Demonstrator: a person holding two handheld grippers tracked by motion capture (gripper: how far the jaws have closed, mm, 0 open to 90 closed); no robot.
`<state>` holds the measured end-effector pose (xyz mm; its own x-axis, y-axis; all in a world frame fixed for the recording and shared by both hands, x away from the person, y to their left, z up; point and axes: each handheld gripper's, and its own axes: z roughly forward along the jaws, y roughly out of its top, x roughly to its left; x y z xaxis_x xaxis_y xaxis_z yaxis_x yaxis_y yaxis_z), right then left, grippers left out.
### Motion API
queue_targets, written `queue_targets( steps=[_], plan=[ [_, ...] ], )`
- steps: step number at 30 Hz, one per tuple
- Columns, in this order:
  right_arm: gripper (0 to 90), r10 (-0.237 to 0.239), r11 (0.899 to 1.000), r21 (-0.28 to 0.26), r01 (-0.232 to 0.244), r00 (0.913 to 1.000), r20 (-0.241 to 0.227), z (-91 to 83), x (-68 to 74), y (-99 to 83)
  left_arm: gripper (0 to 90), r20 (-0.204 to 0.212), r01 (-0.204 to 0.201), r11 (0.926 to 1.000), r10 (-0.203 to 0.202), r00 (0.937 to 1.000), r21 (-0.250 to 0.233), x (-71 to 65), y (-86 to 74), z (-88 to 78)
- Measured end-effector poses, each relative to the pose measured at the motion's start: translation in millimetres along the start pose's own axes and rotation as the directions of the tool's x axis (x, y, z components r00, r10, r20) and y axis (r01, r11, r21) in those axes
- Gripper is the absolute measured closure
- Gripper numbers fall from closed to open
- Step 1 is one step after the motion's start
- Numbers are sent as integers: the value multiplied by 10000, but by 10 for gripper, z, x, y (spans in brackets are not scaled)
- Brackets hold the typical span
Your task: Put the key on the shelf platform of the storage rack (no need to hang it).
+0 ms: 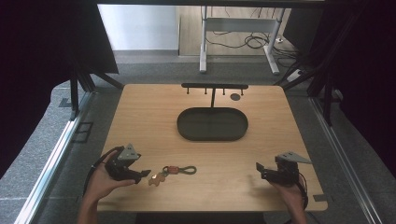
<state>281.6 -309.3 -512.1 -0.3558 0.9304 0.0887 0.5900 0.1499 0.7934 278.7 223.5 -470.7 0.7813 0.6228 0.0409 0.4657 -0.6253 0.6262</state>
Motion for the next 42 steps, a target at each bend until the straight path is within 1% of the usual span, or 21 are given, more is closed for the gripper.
queue_targets(
  steps=[5, 8, 11, 14, 15, 16, 17, 18, 20, 21, 24, 26, 27, 31, 33, 36, 38, 39, 42],
  plan=[
    [172, -84, 9997, -244, 79, 9998, -204, -18, -45, 3, 285, -142, 190, 9998, -190, 9997, 41, 58, -29, -8],
    [180, 105, 9995, -292, -114, 9995, -309, -19, -75, -17, 284, -166, 345, 9994, -345, 9993, -8, 74, -61, -22],
    [190, 158, 9990, -405, -176, 9989, -449, -35, -92, -24, 285, -177, 483, 9988, -483, 9987, -13, 78, -90, -9],
    [202, 159, 9985, -523, -185, 9987, -487, -51, -113, -25, 285, -225, 520, 9985, -515, 9984, 190, 67, -102, 26],
    [207, 152, 9983, -557, -180, 9986, -510, -50, -115, -29, 285, -121, 417, 9989, -415, 9991, 189, 72, -101, 32],
    [207, 152, 9983, -557, -180, 9986, -510, -50, -115, -29, 284, -121, 417, 9989, -415, 9991, 189, 72, -101, 32],
    [213, 9, 9986, -528, -37, 9986, -523, -50, -121, -35, 284, -84, 446, 9989, -445, 9990, 155, 78, -95, 35],
    [215, -15, 9986, -531, -14, 9985, -547, -49, -125, -35, 284, -79, 447, 9989, -445, 9990, 149, 80, -89, 36],
    [222, 50, 9984, -567, -85, 9981, -617, -52, -132, -36, 284, -66, 482, 9987, -481, 9988, 161, 72, -76, 38],
    [224, 60, 9981, -609, -98, 9980, -623, -51, -132, -42, 284, -21, 401, 9991, -401, 9992, 151, 74, -68, 39],
    [230, 26, 9983, -576, -62, 9980, -634, -52, -132, -66, 285, -6, 335, 9993, -335, 9994, 164, 55, -43, 33],
    [235, 41, 9983, -580, -78, 9980, -636, -59, -134, -80, 286, 24, 377, 9992, -377, 9993, 134, 41, -38, 29],
    [242, 156, 9978, -626, -199, 9975, -683, -73, -139, -105, 289, 168, 244, 9996, -246, 9996, 107, 10, -25, 22],
    [251, 81, 9973, -726, -134, 9973, -725, -101, -130, -98, 289, 147, 121, 9986, -129, 9998, 519, -18, 30, 26],
    [256, -14, 9968, -794, -47, 9971, -765, -117, -128, -89, 289, 162, 92, 9983, -101, 9998, 568, -23, 70, 14],
    [261, -70, 9961, -885, 4, 9972, -748, -148, -141, -80, 289, 118, -150, 9978, 143, 9998, 640, -32, 149, -19],
    [266, 8, 9953, -970, -80, 9973, -738, -169, -160, -80, 287, 152, -244, 9979, 235, 9996, 601, -36, 194, -44],
    [267, 31, 9952, -971, -100, 9974, -718, -174, -167, -82, 287, 205, -369, 9976, 358, 9991, 586, -30, 226, -57],
    [269, 45, 9954, -955, -105, 9980, -629, -174, -176, -88, 286, 211, -567, 9970, 557, 9982, 517, -24, 300, -84]
  ],
)
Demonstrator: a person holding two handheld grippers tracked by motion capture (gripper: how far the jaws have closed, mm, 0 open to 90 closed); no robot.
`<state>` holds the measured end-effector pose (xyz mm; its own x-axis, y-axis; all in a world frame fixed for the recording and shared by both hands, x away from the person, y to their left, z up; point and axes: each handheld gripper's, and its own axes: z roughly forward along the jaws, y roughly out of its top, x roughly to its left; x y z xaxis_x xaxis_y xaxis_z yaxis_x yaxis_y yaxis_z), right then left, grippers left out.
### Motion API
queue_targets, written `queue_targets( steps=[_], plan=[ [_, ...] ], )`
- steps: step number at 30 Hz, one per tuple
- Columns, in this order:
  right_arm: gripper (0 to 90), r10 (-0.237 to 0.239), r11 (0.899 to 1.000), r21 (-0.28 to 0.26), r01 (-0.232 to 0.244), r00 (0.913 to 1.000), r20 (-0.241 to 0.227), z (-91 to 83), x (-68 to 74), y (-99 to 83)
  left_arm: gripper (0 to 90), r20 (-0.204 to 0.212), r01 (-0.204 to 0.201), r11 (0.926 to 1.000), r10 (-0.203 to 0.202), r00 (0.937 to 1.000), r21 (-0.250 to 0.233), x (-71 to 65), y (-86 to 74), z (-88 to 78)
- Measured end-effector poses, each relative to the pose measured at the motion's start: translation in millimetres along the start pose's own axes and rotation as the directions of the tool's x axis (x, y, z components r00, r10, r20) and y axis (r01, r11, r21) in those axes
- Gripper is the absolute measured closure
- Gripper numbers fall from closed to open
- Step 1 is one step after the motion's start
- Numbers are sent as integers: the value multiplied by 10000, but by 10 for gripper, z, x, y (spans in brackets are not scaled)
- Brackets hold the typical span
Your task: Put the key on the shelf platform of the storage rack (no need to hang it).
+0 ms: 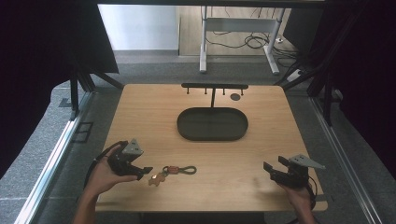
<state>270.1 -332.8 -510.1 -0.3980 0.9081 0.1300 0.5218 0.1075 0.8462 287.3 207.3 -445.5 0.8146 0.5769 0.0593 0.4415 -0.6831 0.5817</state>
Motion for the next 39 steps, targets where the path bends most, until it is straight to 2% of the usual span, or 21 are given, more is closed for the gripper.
queue_targets(
  steps=[2, 4, 8, 22, 27, 35, 39],
  plan=[
    [269, 86, 10000, 31, -86, 10000, 2, 10, 7, 2, 286, 150, -106, 9998, 108, 9998, -161, -4, 38, -21],
    [272, 440, 9990, -105, -444, 9985, -323, 16, 25, 16, 286, 218, -353, 9993, 355, 9991, -127, -28, 91, -32],
    [272, 0, 10000, -20, 0, 9999, -171, 20, 105, 34, 287, 327, -735, 9972, 730, 9968, 159, -51, 174, 2],
    [285, 20, 9999, -132, -25, 9993, -363, 8, 112, 30, 285, 873, -1355, 9896, 1310, 9875, 478, -143, 427, -60],
    [285, -113, 9999, -52, 111, 9993, -357, 23, 136, 22, 285, 1128, -1650, 9833, 1559, 9813, 768, -146, 493, 0],
    [286, -128, 9999, 87, 131, 9994, -333, 58, 138, 3, 293, 1374, -1901, 9732, 1723, 9754, 1292, -159, 541, 141],
    [289, -162, 9998, 96, 166, 9992, -353, 57, 142, -3, 308, 1640, -2204, 9636, 1954, 9669, 1515, -188, 575, 231]
  ],
)
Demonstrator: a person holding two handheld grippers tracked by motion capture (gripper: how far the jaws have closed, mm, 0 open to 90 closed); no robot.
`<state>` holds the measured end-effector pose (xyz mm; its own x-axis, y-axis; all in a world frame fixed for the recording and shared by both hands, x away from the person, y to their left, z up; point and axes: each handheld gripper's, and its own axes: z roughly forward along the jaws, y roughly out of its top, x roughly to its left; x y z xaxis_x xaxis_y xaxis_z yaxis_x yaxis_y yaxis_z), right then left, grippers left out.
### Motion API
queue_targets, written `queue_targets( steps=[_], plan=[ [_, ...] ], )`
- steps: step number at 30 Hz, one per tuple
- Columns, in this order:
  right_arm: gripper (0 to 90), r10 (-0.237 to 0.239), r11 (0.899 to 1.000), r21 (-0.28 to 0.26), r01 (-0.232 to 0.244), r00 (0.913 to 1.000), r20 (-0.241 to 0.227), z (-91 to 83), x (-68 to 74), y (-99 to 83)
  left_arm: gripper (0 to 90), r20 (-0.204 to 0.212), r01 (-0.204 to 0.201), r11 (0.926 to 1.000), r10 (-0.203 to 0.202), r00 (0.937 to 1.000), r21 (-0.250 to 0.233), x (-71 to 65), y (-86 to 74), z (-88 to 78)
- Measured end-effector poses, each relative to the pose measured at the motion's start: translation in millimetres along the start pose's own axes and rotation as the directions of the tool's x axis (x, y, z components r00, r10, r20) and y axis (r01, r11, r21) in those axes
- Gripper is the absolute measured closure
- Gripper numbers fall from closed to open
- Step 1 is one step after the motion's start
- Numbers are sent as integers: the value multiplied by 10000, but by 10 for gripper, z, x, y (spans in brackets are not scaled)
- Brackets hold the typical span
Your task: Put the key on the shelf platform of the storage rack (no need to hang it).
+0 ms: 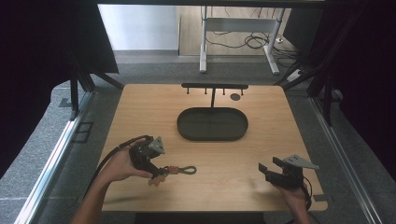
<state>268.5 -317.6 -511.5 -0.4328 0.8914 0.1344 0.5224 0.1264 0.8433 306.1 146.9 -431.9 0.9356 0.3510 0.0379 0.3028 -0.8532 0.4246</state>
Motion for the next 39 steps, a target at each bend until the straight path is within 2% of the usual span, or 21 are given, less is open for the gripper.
queue_targets(
  steps=[3, 10, 21, 27, 30, 35, 39],
  plan=[
    [290, -35, 10000, 25, 35, 10000, -16, 6, 6, -3, 316, 183, -130, 9998, 127, 9998, 137, 1, 35, 74],
    [291, -128, 9998, 127, 128, 9999, -43, 30, 20, -15, 357, 316, -274, 9981, 257, 9992, 546, 31, 82, 245],
    [291, -232, 9995, 225, 232, 9997, -33, 53, 34, -24, 374, 663, -239, 9965, 187, 9976, 798, 87, 128, 412],
    [292, -196, 9995, 266, 197, 9998, -35, 57, 26, -28, 370, 734, -231, 9955, 163, 9972, 923, 107, 137, 462],
    [293, -240, 9993, 277, 240, 9997, -27, 59, 30, -31, 366, 592, -301, 9934, 237, 9980, 1106, 106, 176, 476],
    [295, -261, 9995, 166, 262, 9997, -10, 33, 37, -19, 364, 755, -479, 9927, 397, 9964, 1106, 109, 247, 448],
    [295, -250, 9995, 169, 250, 9997, -15, 33, 40, -21, 365, 852, -605, 9883, 489, 9952, 1398, 109, 275, 509]
  ],
)
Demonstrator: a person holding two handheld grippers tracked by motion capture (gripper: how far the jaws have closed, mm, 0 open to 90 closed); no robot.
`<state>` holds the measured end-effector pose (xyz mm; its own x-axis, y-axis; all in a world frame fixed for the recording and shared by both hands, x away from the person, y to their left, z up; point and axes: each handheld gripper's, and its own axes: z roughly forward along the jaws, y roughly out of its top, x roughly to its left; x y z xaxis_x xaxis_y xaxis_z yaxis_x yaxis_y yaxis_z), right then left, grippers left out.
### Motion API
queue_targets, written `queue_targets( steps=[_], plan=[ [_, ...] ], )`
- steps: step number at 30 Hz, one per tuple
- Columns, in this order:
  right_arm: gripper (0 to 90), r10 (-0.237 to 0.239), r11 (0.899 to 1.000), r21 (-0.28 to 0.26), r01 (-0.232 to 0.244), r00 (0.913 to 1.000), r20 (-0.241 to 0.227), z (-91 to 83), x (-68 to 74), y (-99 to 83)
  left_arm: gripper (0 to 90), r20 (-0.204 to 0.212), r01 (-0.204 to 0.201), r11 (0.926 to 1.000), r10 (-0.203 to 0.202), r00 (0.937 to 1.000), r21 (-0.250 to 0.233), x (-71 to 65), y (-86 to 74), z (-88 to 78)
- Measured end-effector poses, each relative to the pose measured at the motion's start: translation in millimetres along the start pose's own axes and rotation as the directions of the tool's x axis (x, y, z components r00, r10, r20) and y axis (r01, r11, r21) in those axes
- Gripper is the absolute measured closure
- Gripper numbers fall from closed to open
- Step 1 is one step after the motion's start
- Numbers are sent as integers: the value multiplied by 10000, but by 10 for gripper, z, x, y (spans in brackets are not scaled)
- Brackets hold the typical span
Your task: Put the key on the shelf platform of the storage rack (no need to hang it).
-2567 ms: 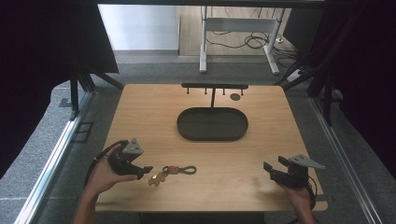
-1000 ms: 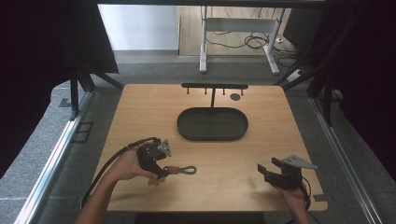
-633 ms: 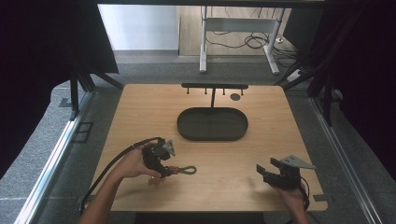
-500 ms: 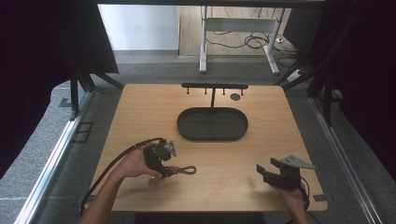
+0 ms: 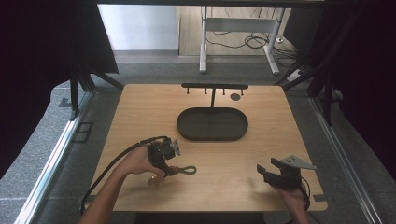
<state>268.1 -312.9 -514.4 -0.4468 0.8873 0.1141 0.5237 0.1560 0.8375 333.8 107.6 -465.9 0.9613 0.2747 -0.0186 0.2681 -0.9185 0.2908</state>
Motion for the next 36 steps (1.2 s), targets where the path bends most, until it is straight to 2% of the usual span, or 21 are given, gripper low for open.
queue_targets(
  steps=[5, 15, 22, 26, 31, 33, 36],
  plan=[
    [295, -62, 10000, 75, 63, 10000, -35, 10, 5, 3, 372, 216, -276, 9988, 267, 9994, 399, 3, 53, 107],
    [295, -38, 10000, 56, 38, 10000, -23, 11, 2, 0, 443, 346, -390, 9957, 362, 9987, 834, 37, 97, 284],
    [295, -101, 9999, 111, 102, 9999, -40, 17, 16, 0, 498, 477, -320, 9919, 263, 9985, 1233, 87, 106, 382],
    [295, -109, 9999, 102, 109, 9999, -25, 20, 11, -2, 531, 450, -275, 9918, 220, 9987, 1249, 105, 114, 398],
    [295, -92, 9999, 137, 93, 9999, -41, 20, 20, -1, 616, 259, -163, 9916, 131, 9996, 1281, 96, 125, 394],
    [295, -95, 9999, 81, 96, 9999, -47, 20, 22, -1, 656, 242, -136, 9924, 107, 9996, 1222, 83, 123, 392],
    [295, -119, 9999, 117, 120, 9999, -25, 21, 12, -3, 666, 233, 33, 9946, -57, 9997, 1040, 90, 98, 388]
  ],
)
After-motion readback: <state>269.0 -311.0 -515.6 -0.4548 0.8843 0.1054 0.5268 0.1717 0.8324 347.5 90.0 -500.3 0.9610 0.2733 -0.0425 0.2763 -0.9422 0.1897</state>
